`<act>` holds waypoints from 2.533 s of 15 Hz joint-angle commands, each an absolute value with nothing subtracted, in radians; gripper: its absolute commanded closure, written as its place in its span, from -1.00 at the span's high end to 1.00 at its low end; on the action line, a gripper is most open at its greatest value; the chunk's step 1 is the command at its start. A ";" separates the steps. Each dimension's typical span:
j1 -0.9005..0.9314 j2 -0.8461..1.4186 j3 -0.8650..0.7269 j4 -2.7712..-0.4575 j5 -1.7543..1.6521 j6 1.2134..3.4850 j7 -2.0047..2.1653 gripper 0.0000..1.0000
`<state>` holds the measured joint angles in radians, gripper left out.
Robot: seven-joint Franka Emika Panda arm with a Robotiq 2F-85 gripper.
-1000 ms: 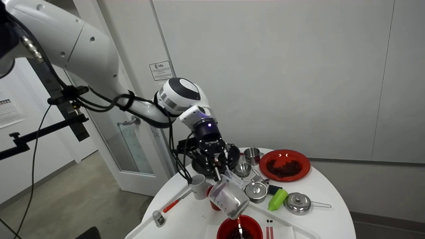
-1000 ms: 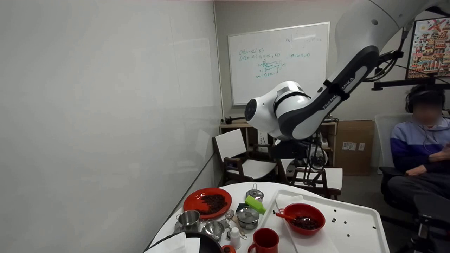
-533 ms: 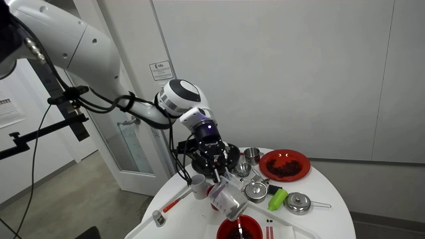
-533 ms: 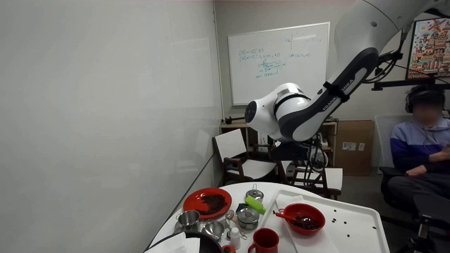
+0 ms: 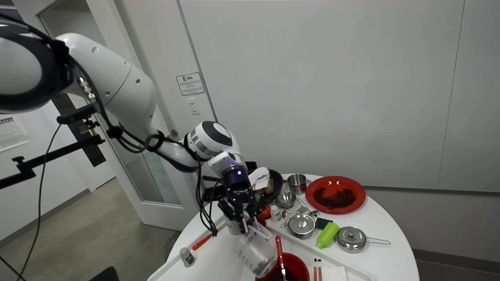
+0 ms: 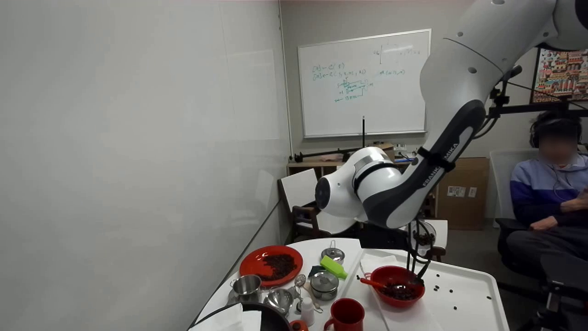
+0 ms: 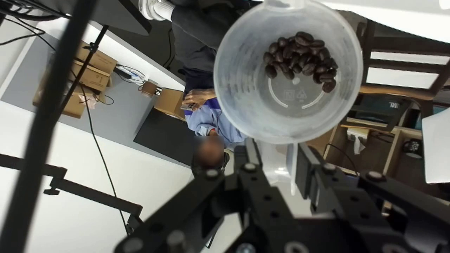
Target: Pour the contents of the cup into the bowl
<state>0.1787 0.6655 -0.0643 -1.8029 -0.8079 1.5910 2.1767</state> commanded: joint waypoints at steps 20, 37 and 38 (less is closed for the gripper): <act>0.217 0.939 -0.095 -1.521 -0.950 1.356 2.430 -0.78; 0.224 0.988 -0.090 -1.460 -1.007 1.226 2.583 -0.79; 0.225 0.989 -0.089 -1.460 -1.011 1.221 2.590 -0.79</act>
<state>0.2152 0.9593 -0.0869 -1.4993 -0.9838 1.2683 2.5583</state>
